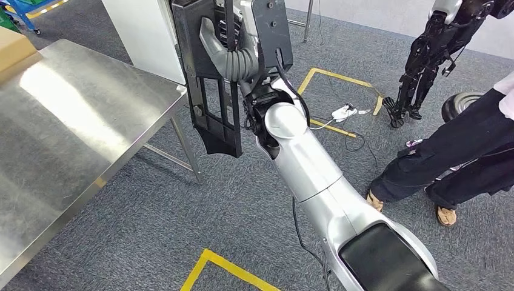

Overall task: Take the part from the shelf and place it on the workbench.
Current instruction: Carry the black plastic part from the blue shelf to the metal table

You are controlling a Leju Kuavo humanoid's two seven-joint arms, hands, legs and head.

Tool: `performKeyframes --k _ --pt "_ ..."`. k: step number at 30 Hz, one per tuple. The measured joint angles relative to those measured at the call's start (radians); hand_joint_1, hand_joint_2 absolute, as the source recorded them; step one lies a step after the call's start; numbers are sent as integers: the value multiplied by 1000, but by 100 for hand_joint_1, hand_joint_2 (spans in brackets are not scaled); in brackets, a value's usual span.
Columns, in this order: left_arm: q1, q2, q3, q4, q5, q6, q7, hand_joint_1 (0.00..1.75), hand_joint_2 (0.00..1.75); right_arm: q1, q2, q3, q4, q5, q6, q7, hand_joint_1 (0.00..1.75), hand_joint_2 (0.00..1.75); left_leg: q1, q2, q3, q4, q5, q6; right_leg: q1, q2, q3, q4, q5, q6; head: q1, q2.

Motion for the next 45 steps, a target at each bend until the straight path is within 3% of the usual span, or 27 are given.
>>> performKeyframes --k 1,3,5,7,8,9,11,13,16,18,20,22,23,25,27,29,31,33,35,37,38,39,40,42,44,45 --pt "2 0 2 0 0 -3 -3 0 175 -5 1 3 6 9 -2 0 175 175 1 9 -4 4 -3 -5 -1 -10 2 -3 3 -6 0 0" --pt "3 1 6 0 -2 -15 -12 0 175 -17 1 3 25 50 -5 -4 175 175 -1 57 -29 57 -36 -13 -3 -31 6 -9 6 -20 -7 0" --pt "3 1 9 0 -5 -26 -22 0 175 -24 0 -11 49 117 4 -7 175 175 -1 112 -88 181 -97 -18 2 -53 7 -10 5 -29 -12 0" --pt "3 2 12 0 -7 -32 -27 0 175 -21 0 -35 71 172 19 -8 175 175 0 129 -136 277 -126 -21 7 -78 7 -10 2 -33 -12 0" --pt "4 2 13 0 -7 -34 -28 0 175 -19 0 -46 79 190 23 -7 175 175 0 133 -133 271 -114 -21 8 -90 7 -10 2 -33 -12 0" --pt "4 3 13 0 -8 -35 -28 0 175 -17 0 -56 86 206 25 -4 175 175 0 139 -110 227 -87 -20 8 -102 8 -10 0 -34 -12 0" --pt "3 6 14 0 -12 -41 -31 0 175 -17 -1 -80 93 258 27 8 175 175 -4 172 -34 89 -32 -15 13 -121 10 -9 -3 -32 -12 0" --pt "3 8 14 0 -20 -53 -36 0 175 -16 -5 -119 96 328 36 20 175 175 -11 191 5 16 -15 -5 20 -137 12 -10 -8 -25 -10 0" --pt "4 12 14 0 -31 -73 -43 0 175 -10 -24 -194 98 389 54 21 175 175 -14 159 7 6 -12 15 23 -156 19 -11 -14 -10 -7 0" --pt "6 15 14 0 -37 -83 -47 0 175 -8 -47 -243 98 405 64 9 175 175 -10 138 13 -4 -5 29 20 -119 1 34 -39 -4 -7 0" --pt "5 17 14 0 -43 -89 -50 0 175 -2 -76 -285 98 416 73 -5 175 175 -7 115 15 -7 -1 38 14 -67 -59 155 -86 -7 -5 0" --pt "5 19 14 0 -46 -91 -50 0 175 10 -103 -324 99 428 79 -12 175 175 -7 86 14 -6 -1 41 11 -49 -120 265 -116 -5 -3 0" --pt "7 19 14 0 -46 -91 -50 0 175 16 -112 -341 99 433 81 -13 175 175 -7 72 14 -6 -1 41 11 -46 -128 271 -110 1 -2 0" --pt "9 20 14 0 -46 -91 -50 0 175 19 -123 -366 98 442 84 -15 175 175 -7 48 15 -5 -1 40 8 -33 -89 169 -59 16 -1 0" --pt "9 21 14 0 -44 -91 -50 0 175 16 -130 -385 96 448 87 -19 175 175 -9 27 11 -1 -1 34 0 7 -30 37 -4 25 -1 0" --pt "9 22 14 0 -43 -91 -50 0 175 13 -135 -400 95 451 90 -22 175 175 -10 8 4 0 2 24 -2 24 -8 -10 16 20 -1 0" --pt "13 24 14 0 -42 -91 -50 0 175 13 -136 -411 93 452 91 -23 175 175 -6 -6 -3 0 3 14 -2 2 -6 -12 20 8 -2 0" --pt "15 26 14 0 -42 -90 -49 0 175 10 -135 -418 90 453 91 -24 175 175 -7 32 -22 36 -22 4 -7 -19 -3 -18 23 -6 -8 0" --pt "14 26 14 0 -42 -90 -51 0 175 8 -134 -422 87 455 91 -25 175 175 -9 100 -75 148 -82 -4 -5 -40 0 -20 21 -18 -17 0" --pt "13 26 14 0 -42 -95 -59 0 175 8 -136 -427 88 459 91 -25 175 175 -6 128 -134 268 -128 -10 -2 -64 1 -20 19 -22 -19 0" --pt "13 27 14 0 -43 -99 -66 0 175 9 -136 -429 90 462 92 -26 175 175 -6 132 -143 286 -127 -11 -1 -78 1 -20 17 -23 -19 0" --pt "14 27 14 0 -43 -104 -72 0 175 10 -136 -432 91 464 92 -27 175 175 -5 135 -131 262 -107 -11 -1 -90 2 -19 16 -24 -20 0" --pt "14 29 14 0 -43 -107 -77 0 175 9 -136 -434 92 467 92 -31 175 175 -5 144 -99 204 -76 -10 -1 -102 4 -19 15 -23 -20 0" --pt "14 32 14 0 -43 -109 -81 0 175 7 -136 -439 94 473 93 -41 175 175 -10 187 -24 68 -26 -4 6 -123 8 -18 9 -17 -20 0" --pt "13 33 14 0 -44 -110 -83 0 175 1 -135 -443 99 477 94 -51 175 175 -17 206 5 11 -15 7 16 -141 11 -18 3 -9 -16 0" --pt "13 33 14 0 -45 -111 -83 0 175 -1 -134 -445 101 478 94 -55 175 175 -19 193 3 10 -15 13 20 -152 14 -19 1 -5 -14 0"
